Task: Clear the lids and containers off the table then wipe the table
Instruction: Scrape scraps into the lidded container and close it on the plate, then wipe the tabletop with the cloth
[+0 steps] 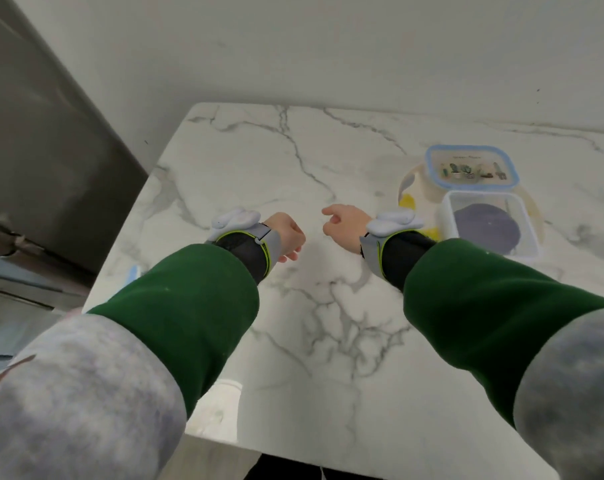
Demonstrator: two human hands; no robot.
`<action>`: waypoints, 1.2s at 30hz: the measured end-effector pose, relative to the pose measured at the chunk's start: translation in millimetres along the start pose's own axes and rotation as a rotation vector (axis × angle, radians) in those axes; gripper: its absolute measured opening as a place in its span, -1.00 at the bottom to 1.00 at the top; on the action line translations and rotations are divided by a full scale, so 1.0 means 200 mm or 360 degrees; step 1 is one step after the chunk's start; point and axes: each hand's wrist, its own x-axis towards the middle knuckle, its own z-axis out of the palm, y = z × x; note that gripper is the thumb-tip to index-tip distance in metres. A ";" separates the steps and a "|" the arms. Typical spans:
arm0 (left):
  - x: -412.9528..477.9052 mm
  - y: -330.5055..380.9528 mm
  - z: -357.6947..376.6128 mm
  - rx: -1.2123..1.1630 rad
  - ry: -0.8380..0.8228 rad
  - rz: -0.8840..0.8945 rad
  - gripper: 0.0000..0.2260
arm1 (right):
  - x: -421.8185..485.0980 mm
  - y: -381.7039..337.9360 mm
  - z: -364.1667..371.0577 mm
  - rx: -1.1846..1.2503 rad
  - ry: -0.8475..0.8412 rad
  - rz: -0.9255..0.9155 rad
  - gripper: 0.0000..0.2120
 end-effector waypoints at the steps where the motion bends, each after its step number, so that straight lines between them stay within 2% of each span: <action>1: -0.01 -0.04 -0.02 -0.0008 0.0015 -0.0021 -0.91 | 0.00 -0.02 0.02 -0.0033 -0.0029 -0.0015 -0.56; 8: -0.12 -0.32 -0.15 -0.0081 0.0194 -0.0196 -0.91 | 0.00 -0.14 0.16 -0.0214 -0.0189 -0.0117 -0.55; 12: -0.19 -0.50 -0.23 -0.0073 0.0328 -0.0297 -0.77 | -0.03 -0.24 0.24 -0.0325 -0.0275 -0.0209 -0.54; 17: -0.26 -0.70 -0.34 0.0129 0.0434 -0.0397 -0.73 | -0.06 -0.40 0.37 -0.0440 -0.0361 -0.0306 -0.53; 21: -0.28 -0.85 -0.41 0.0378 0.0502 -0.0377 -0.82 | -0.09 -0.54 0.55 -0.0429 -0.0446 -0.0328 -0.53; 23: -0.27 -0.97 -0.43 0.0495 0.0562 -0.0495 -0.70 | -0.12 -0.59 0.65 -0.0380 -0.0469 -0.0304 -0.54; 26: -0.26 -1.20 -0.45 0.0722 0.0617 -0.0712 -0.40 | -0.15 -0.67 0.82 -0.0311 -0.0514 -0.0228 -0.56; 31: -0.25 -1.41 -0.42 0.0485 0.0461 -0.0650 0.01 | -0.18 -0.75 1.05 -0.0135 -0.0467 -0.0086 -0.63; 33: -0.23 -1.45 -0.39 0.0465 0.0399 -0.0572 0.04 | -0.17 -0.77 1.14 -0.0066 -0.0496 0.0048 -0.61; 36: -0.22 -1.48 -0.35 0.0598 0.0372 -0.0471 -0.06 | -0.16 -0.77 1.24 0.0030 -0.0471 0.0230 -0.54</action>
